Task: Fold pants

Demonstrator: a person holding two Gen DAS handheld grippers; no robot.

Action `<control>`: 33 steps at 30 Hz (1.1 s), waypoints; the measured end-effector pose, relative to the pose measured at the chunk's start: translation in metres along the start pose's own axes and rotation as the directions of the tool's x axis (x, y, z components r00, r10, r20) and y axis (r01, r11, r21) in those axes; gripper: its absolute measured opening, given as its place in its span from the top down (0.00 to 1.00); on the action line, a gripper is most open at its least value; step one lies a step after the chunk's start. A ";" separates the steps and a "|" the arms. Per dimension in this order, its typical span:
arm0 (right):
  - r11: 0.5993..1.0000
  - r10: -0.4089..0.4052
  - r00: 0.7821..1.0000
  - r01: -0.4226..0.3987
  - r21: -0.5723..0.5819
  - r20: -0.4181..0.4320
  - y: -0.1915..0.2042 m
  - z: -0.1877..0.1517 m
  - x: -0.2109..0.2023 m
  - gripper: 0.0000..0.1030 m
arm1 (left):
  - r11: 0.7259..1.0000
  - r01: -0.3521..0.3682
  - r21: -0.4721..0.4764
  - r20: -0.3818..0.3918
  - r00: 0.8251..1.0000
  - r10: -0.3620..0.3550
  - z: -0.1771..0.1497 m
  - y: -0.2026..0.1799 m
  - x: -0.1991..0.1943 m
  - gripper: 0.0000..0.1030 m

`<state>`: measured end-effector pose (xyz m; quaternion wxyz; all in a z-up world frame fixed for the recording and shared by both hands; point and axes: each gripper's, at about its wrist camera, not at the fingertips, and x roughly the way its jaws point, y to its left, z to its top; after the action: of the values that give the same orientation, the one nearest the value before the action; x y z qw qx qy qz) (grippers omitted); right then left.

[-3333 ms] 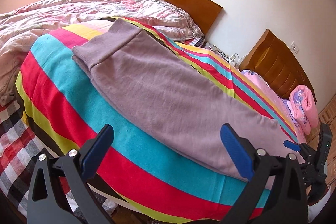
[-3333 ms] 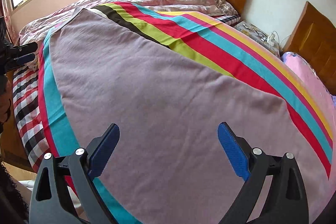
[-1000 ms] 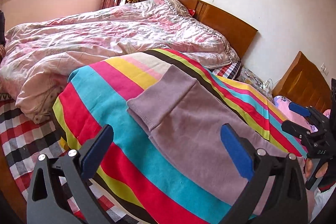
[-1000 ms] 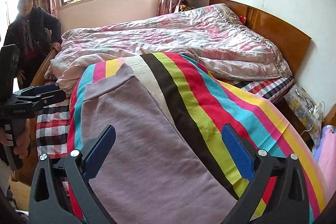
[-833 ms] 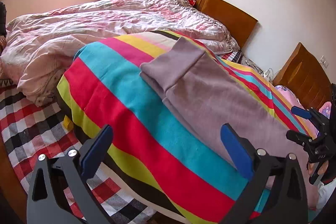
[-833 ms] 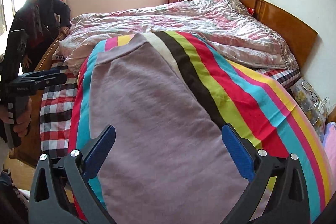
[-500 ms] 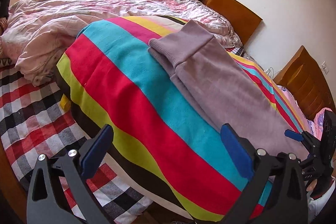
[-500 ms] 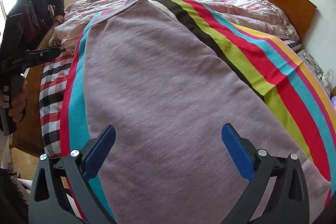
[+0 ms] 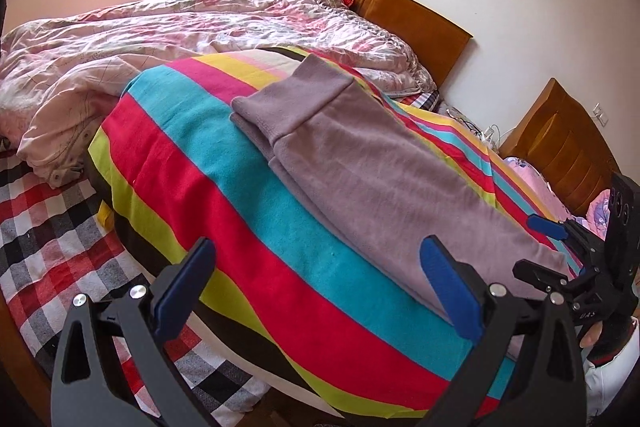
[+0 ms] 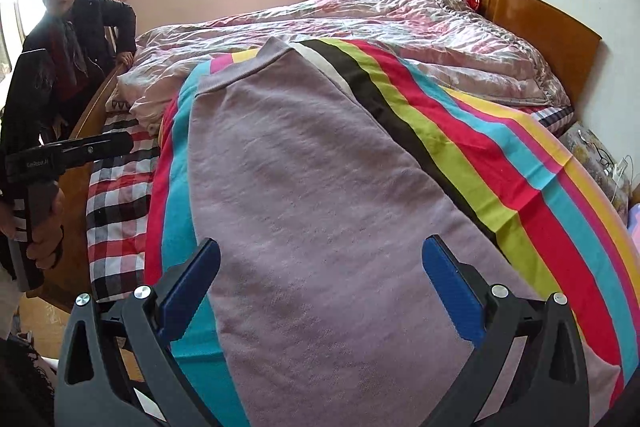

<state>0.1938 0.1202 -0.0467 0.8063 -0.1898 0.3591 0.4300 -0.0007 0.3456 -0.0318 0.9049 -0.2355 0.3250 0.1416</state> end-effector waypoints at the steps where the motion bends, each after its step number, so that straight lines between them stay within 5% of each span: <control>1: 1.000 -0.011 1.000 0.011 -0.007 0.019 -0.001 0.010 0.001 0.05 | 1.000 0.007 0.018 0.012 1.000 -0.007 0.006 -0.007 0.000 0.01; 6: 0.995 -0.082 0.996 0.083 0.057 -0.027 -0.031 0.042 0.031 0.05 | 0.999 -0.019 0.033 -0.020 1.000 0.019 0.024 -0.020 0.027 0.01; 12: 0.997 -0.051 0.999 0.052 0.052 -0.014 -0.028 0.010 0.007 0.05 | 0.997 -0.015 0.070 -0.041 0.999 0.018 -0.008 -0.009 0.014 0.01; 18: 0.995 -0.070 0.996 0.074 0.072 -0.059 -0.026 -0.028 0.002 0.05 | 0.999 -0.011 -0.030 -0.090 0.996 0.008 -0.019 0.021 0.020 0.01; 27: 0.993 -0.033 0.996 0.043 0.114 -0.089 -0.017 -0.056 0.005 0.05 | 0.994 0.053 -0.090 -0.098 0.993 -0.062 -0.018 0.016 0.025 0.01; 33: 0.989 -0.053 0.993 0.066 0.131 -0.105 -0.017 -0.078 -0.001 0.05 | 0.952 0.138 -0.272 -0.056 0.986 -0.159 -0.012 0.053 0.025 0.01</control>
<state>0.1754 0.0618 -0.0987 0.8105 -0.1673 0.4217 0.3704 -0.0097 0.3871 -0.0744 0.8597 -0.3842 0.3192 0.1064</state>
